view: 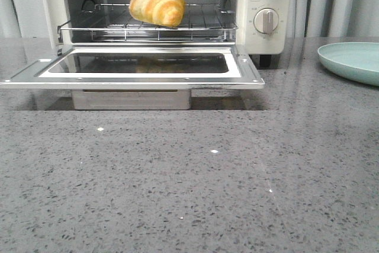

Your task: Put bread in oven

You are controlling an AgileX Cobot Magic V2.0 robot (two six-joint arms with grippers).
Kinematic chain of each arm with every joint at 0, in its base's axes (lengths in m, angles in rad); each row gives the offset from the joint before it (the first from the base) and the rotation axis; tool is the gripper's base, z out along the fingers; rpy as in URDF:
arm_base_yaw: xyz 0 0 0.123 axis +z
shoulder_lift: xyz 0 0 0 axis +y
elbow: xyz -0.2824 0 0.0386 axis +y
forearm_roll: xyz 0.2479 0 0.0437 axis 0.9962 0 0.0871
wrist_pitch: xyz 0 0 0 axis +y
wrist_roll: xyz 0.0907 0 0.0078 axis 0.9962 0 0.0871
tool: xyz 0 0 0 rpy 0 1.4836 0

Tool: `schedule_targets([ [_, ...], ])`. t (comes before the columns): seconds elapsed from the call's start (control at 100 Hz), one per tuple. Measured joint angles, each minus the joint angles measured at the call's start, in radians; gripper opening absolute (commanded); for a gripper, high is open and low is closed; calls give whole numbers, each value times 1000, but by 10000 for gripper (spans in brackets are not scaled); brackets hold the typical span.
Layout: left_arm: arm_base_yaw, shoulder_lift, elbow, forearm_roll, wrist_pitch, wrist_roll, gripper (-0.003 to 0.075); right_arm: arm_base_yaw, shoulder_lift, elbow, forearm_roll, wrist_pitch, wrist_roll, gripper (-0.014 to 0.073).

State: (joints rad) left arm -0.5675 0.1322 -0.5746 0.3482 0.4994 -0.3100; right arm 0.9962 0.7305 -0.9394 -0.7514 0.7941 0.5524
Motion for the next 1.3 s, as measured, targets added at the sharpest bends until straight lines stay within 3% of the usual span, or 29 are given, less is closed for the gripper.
schedule_targets([
  [0.15,0,0,54,0,2,0,-22,0,-350,176,-99,-21,42,-47],
  [0.34,0,0,63,0,-16,-2,-21,7,-540,215,-204,70,69,-48],
  [1.22,0,0,82,-7,-36,-2,-21,7,-559,215,-222,66,77,-48],
  [1.3,18,-2,106,-15,-50,51,-21,7,-559,215,-222,66,77,-48],
])
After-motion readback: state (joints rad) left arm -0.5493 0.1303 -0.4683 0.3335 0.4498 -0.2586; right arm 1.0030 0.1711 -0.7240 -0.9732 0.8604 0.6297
